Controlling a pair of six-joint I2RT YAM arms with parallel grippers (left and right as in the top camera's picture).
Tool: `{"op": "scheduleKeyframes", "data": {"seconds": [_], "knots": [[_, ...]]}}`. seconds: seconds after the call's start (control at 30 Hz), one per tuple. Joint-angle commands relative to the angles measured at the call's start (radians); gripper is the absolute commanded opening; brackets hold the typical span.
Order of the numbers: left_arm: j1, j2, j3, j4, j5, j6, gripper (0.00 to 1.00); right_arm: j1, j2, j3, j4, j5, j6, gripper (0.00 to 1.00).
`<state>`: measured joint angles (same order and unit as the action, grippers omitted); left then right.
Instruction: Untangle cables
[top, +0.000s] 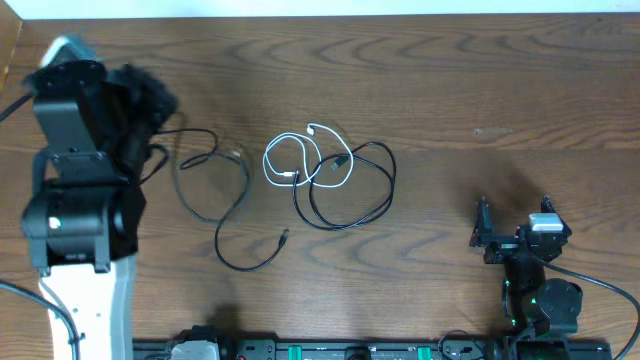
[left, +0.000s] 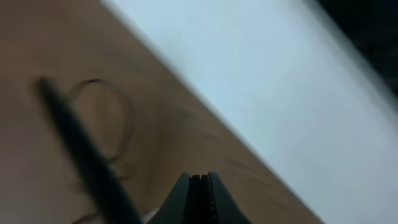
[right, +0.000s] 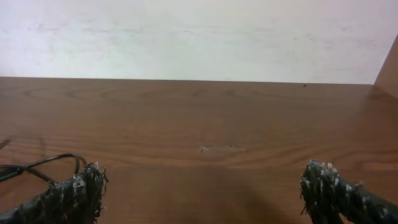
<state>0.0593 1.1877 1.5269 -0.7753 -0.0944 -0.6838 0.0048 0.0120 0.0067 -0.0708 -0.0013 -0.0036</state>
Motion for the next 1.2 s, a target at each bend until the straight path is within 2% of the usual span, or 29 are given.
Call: {"op": "scheduleKeyframes", "data": {"seconds": [0.0,0.07,0.13,0.17,0.2,0.27,0.33,0.4,0.5,0.57,0.73,0.83,1.0,1.17], "knots": [[0.076,0.078,0.009,-0.065,-0.177,0.018,0.08,0.012,-0.005,-0.002,-0.005,-0.002,0.014,0.99],[0.120,0.146,0.009,-0.111,-0.177,0.018,0.08,0.012,-0.005,-0.002,-0.005,-0.002,0.014,0.99],[0.141,0.199,0.009,-0.137,-0.170,0.018,0.14,0.012,-0.005,-0.002,-0.005,-0.002,0.014,0.99],[0.148,0.226,0.009,-0.151,-0.147,0.018,0.25,0.012,-0.005,-0.002,-0.005,-0.002,0.014,0.99],[0.150,0.248,0.009,-0.163,-0.113,0.018,0.42,0.012,-0.005,-0.002,-0.005,-0.002,0.014,0.99],[0.152,0.293,0.009,-0.187,0.002,0.018,0.65,0.012,-0.005,-0.002,-0.005,-0.002,0.014,0.99],[0.151,0.335,0.009,-0.212,0.148,0.019,0.74,0.012,-0.005,-0.002,-0.005,-0.002,0.014,0.99],[0.151,0.373,0.009,-0.227,0.277,0.052,0.75,0.012,-0.005,-0.002,-0.005,-0.002,0.014,0.99],[0.150,0.433,0.009,-0.232,0.494,0.191,0.77,0.012,-0.005,-0.002,-0.005,-0.002,0.014,0.99],[0.145,0.464,0.008,-0.245,0.559,0.240,0.78,0.012,-0.005,-0.002,-0.005,-0.002,0.014,0.99],[0.118,0.560,0.008,-0.327,0.547,0.242,0.79,0.012,-0.005,-0.002,-0.005,-0.002,0.014,0.99],[0.100,0.616,0.008,-0.337,0.455,0.237,0.79,0.012,-0.005,-0.002,-0.005,-0.002,0.014,0.99],[0.092,0.693,0.008,-0.241,0.230,0.227,0.79,0.012,-0.005,-0.002,-0.005,-0.002,0.014,0.99],[0.092,0.748,0.008,-0.161,0.223,0.203,0.79,0.012,-0.005,-0.002,-0.005,-0.002,0.014,0.99]]}}
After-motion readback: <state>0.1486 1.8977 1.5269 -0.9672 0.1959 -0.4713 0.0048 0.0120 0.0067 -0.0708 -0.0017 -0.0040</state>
